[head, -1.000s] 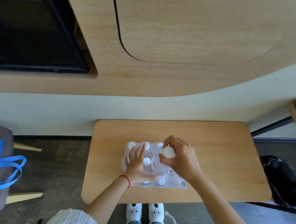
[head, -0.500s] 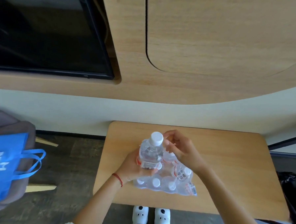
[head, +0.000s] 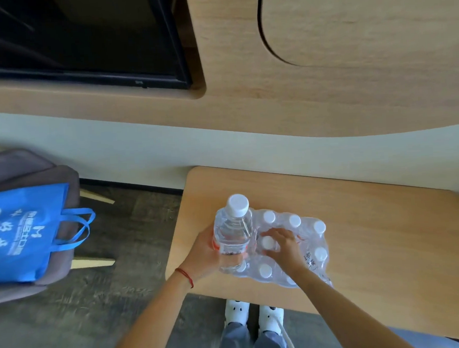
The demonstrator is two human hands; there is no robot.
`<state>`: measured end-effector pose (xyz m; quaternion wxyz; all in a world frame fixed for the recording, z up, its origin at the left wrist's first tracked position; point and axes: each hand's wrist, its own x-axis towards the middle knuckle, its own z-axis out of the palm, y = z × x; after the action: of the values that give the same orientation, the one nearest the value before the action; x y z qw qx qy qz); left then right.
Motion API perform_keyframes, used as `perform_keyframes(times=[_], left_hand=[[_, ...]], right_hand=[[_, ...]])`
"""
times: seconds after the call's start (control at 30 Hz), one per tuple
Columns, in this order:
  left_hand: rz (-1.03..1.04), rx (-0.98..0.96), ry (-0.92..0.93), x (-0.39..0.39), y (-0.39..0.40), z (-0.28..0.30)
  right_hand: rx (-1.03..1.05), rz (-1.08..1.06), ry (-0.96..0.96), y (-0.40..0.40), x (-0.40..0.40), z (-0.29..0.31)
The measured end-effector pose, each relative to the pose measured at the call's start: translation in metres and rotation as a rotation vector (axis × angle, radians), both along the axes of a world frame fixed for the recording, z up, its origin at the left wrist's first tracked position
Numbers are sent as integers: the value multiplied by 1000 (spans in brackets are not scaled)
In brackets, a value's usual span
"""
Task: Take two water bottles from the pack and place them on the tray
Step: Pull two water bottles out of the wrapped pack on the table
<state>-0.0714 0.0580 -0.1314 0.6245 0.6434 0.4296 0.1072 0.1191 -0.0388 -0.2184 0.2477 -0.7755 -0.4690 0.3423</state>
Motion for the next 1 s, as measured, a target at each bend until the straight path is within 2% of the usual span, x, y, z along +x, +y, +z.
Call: perform_keyframes(times=[0.2, 0.33, 0.57, 0.73, 0.87, 1.0], left_hand=[[-10, 8, 0, 9, -2, 11], [-22, 31, -37, 14, -3, 31], [-51, 92, -106, 33, -6, 88], [-205, 166, -177, 61, -13, 133], [-339, 166, -235, 100, -29, 162], [-516, 160, -255, 147, -65, 180]], right_hand=[[-2, -86, 96, -6, 4, 24], [11, -139, 194, -19, 14, 71], [419, -261, 362, -46, 45, 211], [669, -440, 195, -63, 45, 283], [708, -660, 137, -96, 51, 319], [732, -789, 46, -149, 65, 338]])
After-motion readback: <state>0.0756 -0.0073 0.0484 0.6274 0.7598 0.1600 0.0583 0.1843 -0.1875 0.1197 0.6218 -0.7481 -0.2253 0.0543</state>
